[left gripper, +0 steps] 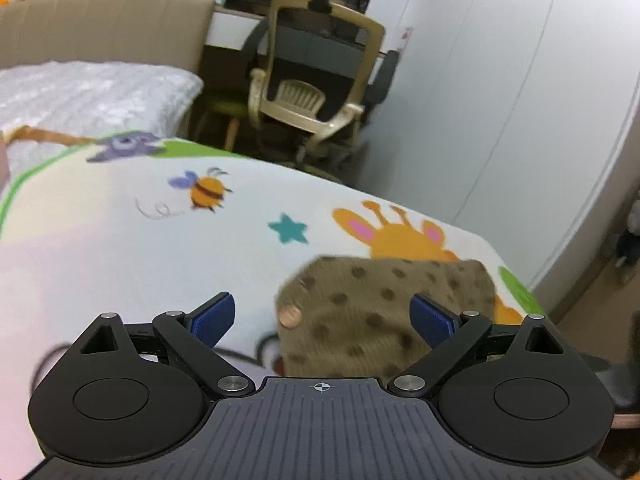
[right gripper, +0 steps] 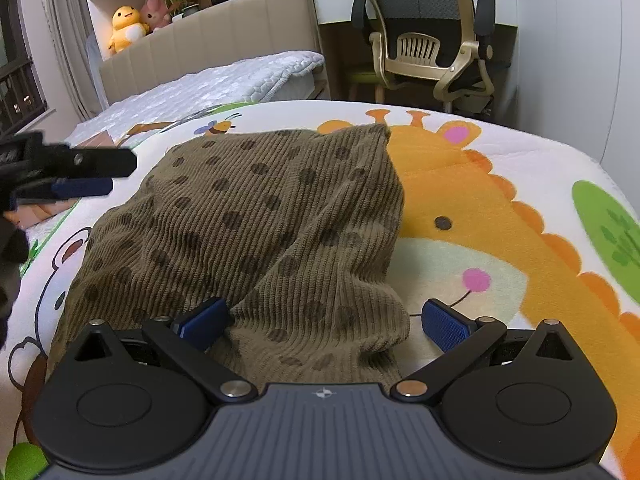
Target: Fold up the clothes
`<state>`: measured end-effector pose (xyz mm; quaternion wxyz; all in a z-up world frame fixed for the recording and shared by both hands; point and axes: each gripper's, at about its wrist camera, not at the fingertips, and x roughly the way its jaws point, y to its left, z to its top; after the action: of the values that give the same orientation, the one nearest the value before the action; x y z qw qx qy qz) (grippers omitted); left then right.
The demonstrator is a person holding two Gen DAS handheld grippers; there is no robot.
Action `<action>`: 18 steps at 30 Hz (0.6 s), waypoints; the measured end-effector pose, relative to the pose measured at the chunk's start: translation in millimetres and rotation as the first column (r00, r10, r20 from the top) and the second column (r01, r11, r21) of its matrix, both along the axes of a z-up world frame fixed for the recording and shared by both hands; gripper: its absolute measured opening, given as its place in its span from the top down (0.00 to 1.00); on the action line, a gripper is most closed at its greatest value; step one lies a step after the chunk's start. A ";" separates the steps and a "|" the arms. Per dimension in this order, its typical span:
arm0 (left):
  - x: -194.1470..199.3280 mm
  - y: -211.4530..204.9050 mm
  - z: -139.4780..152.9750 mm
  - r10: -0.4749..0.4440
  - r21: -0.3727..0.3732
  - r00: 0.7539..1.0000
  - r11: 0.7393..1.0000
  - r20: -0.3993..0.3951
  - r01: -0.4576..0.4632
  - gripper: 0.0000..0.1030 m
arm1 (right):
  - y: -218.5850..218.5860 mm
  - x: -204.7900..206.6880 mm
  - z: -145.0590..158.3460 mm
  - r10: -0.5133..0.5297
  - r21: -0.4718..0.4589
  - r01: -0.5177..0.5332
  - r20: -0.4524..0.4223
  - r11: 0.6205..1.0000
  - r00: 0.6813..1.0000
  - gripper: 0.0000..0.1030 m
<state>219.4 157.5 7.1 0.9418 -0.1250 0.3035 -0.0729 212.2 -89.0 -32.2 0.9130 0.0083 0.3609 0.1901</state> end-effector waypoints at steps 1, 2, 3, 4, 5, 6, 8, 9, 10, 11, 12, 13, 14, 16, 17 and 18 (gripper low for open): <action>4.4 -0.7 -4.2 0.007 0.016 1.000 1.000 -0.013 -0.007 0.05 | -1.0 -4.5 5.0 -0.011 -0.004 0.011 0.039 1.000 0.999 0.00; 8.8 -1.3 -8.3 0.014 0.031 1.000 0.999 -0.026 -0.013 0.05 | -2.0 -9.8 10.2 -0.022 -0.007 0.022 0.085 1.000 0.996 0.00; 13.2 -2.0 -12.5 0.021 0.047 0.999 0.999 -0.039 -0.019 0.05 | -3.0 -15.1 15.5 -0.032 -0.009 0.034 0.130 0.999 0.991 0.00; 17.6 -2.7 -16.6 0.029 0.063 0.998 0.998 -0.052 -0.025 0.04 | -2.7 -20.9 21.1 -0.028 -0.005 0.029 0.166 1.000 0.986 0.00; 21.4 -3.1 -20.4 0.035 0.073 0.997 0.997 -0.063 -0.031 0.04 | -1.6 -25.8 26.0 -0.001 0.006 0.000 0.180 1.000 0.984 0.00; 22.0 -2.0 -21.9 0.037 0.061 0.997 0.998 -0.066 -0.033 0.04 | 1.5 -30.0 28.9 0.052 0.015 -0.056 0.177 0.998 0.983 0.00; 21.3 -0.7 -22.0 0.038 0.061 0.997 0.998 -0.065 -0.034 0.04 | 13.4 -36.7 28.5 0.160 -0.008 -0.161 0.162 0.987 0.974 0.00; 21.1 -1.1 -21.6 0.037 0.066 0.997 0.997 -0.064 -0.032 0.04 | 23.0 -38.8 24.2 0.202 -0.054 -0.196 0.151 0.979 0.968 0.00; 20.8 -1.5 -21.2 0.035 0.070 0.997 0.997 -0.063 -0.031 0.04 | 32.6 -40.9 20.0 0.243 -0.099 -0.230 0.138 0.968 0.960 0.00; 20.6 -1.9 -20.8 0.034 0.075 0.998 0.997 -0.062 -0.029 0.04 | 36.4 -39.3 16.4 0.253 -0.124 -0.237 0.130 0.963 0.959 0.00; 20.3 -2.3 -20.5 0.032 0.079 0.998 0.996 -0.061 -0.028 0.04 | 38.3 -36.5 13.0 0.253 -0.144 -0.235 0.124 0.961 0.960 0.00; 19.5 -2.5 -20.2 0.033 0.081 0.998 0.996 -0.060 -0.028 0.04 | 40.1 -33.7 9.7 0.252 -0.163 -0.232 0.118 0.959 0.960 0.00; 18.6 -2.6 -20.0 0.033 0.083 0.998 0.996 -0.059 -0.028 0.04 | 42.0 -30.9 6.3 0.252 -0.182 -0.229 0.112 0.956 0.961 0.00; 17.3 -3.2 -19.6 0.033 0.088 0.998 0.996 -0.055 -0.028 0.04 | 30.8 -22.5 16.2 0.214 -0.144 -0.196 0.120 0.970 0.969 0.00; 16.8 -3.5 -19.4 0.033 0.092 0.998 0.995 -0.053 -0.028 0.04 | 22.3 -18.6 24.3 0.187 -0.115 -0.172 0.142 0.978 0.972 0.00; 16.4 -3.8 -19.3 0.033 0.094 0.998 0.995 -0.051 -0.028 0.04 | 13.8 -14.8 32.4 0.160 -0.086 -0.148 0.164 0.985 0.973 0.00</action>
<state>235.8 153.7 -12.2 0.9392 -0.0872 0.3294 -0.0410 197.4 -75.2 0.2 0.9226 -0.0693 0.2880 0.2469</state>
